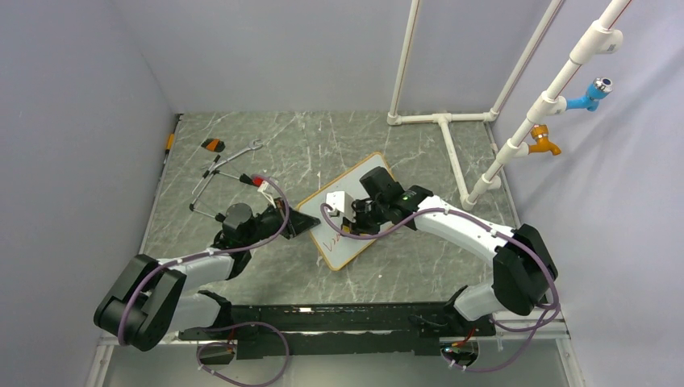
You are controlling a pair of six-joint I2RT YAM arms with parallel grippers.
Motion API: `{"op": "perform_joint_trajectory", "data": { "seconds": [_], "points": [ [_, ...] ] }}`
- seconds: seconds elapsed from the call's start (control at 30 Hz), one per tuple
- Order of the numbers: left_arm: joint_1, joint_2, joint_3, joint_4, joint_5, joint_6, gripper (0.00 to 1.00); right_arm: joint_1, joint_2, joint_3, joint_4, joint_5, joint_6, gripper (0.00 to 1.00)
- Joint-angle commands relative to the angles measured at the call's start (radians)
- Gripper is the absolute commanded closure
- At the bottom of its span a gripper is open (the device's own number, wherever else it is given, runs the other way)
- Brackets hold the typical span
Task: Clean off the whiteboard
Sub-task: Erase the whiteboard at the center of the board.
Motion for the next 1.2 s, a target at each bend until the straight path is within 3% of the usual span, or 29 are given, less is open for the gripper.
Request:
{"op": "perform_joint_trajectory", "data": {
  "seconds": [0.0, 0.3, 0.47, 0.73, 0.97, 1.17],
  "points": [
    [0.006, -0.036, 0.027, 0.107, 0.027, 0.019, 1.0, -0.001, -0.028, 0.018, -0.041, -0.057, -0.065, 1.0],
    [0.005, -0.014, 0.064, 0.048, 0.062, 0.008, 1.0, 0.075, -0.041, 0.009, -0.045, -0.022, -0.119, 1.0],
    [0.005, -0.001, 0.087, 0.011, 0.074, 0.011, 1.0, 0.22, -0.037, -0.037, 0.004, 0.158, -0.201, 1.0],
    [0.005, -0.01, 0.103, -0.047, 0.071, 0.021, 1.0, 0.415, 0.04, -0.033, 0.094, 0.39, -0.171, 1.0],
    [0.005, -0.002, 0.104, -0.039, 0.078, 0.021, 1.0, 0.401, 0.078, 0.037, 0.261, 0.69, -0.075, 1.0],
    [0.005, 0.011, 0.092, 0.0, 0.078, 0.004, 1.0, 0.389, 0.101, 0.056, 0.272, 0.743, -0.061, 1.0]
  ]
}}
